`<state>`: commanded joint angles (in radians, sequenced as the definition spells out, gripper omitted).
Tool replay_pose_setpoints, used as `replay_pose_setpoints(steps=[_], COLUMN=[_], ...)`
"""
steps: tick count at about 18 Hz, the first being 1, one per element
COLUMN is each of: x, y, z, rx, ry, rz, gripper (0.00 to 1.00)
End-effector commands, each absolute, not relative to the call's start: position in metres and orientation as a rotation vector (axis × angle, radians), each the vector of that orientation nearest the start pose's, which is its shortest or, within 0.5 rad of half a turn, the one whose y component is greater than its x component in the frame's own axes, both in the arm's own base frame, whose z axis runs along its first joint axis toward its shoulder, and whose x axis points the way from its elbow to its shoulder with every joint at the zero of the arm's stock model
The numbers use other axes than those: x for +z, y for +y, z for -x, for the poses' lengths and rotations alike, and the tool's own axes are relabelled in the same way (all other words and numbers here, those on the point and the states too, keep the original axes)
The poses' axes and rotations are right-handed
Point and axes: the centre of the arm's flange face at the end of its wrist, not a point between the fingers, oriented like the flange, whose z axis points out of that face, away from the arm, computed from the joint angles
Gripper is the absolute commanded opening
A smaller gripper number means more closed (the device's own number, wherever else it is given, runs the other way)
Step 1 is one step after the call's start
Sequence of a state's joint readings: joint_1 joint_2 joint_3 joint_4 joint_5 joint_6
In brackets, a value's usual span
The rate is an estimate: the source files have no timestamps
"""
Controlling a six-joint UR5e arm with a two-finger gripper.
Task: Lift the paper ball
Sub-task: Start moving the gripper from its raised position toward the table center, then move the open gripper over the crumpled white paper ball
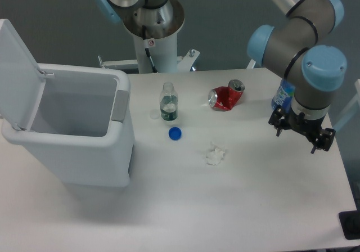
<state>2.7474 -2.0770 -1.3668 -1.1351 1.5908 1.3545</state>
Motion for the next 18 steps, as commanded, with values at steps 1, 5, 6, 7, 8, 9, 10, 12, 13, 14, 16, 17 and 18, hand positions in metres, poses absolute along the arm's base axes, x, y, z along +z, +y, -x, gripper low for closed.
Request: replay_pose_setpoints(steps=[1, 5, 6, 7, 8, 9, 10, 12, 13, 14, 16, 17, 18], x=[0.332, 0.331, 0.327, 0.325, 0.323, 0.322, 0.322, 0.325, 0.327, 0.329, 0.330, 0.328, 0.324], y=[0.387, 0.390, 0.396, 0.400, 0.400, 0.399, 0.399, 0.402, 0.408, 0.413, 0.421, 0.421, 0.423], z=[0.589, 0.586, 0.584, 0.583, 0.581, 0.578, 0.576, 0.571, 0.567, 0.563, 0.555, 0.554, 0.551], rx=[0.210, 0.189, 0.187, 0.197, 0.193, 0.185, 0.181, 0.164, 0.159, 0.159, 0.151, 0.145, 0.134], ry=[0.277, 0.285, 0.283, 0.288, 0.285, 0.283, 0.283, 0.254, 0.254, 0.236, 0.151, 0.123, 0.127], rz=[3.101, 3.053, 3.033, 3.028, 3.030, 3.030, 3.028, 2.994, 2.984, 2.985, 2.986, 2.987, 2.991], gripper=[1.00, 1.00, 1.00, 1.00, 1.00, 1.00, 1.00, 1.00, 1.00, 1.00, 1.00, 1.00, 1.00])
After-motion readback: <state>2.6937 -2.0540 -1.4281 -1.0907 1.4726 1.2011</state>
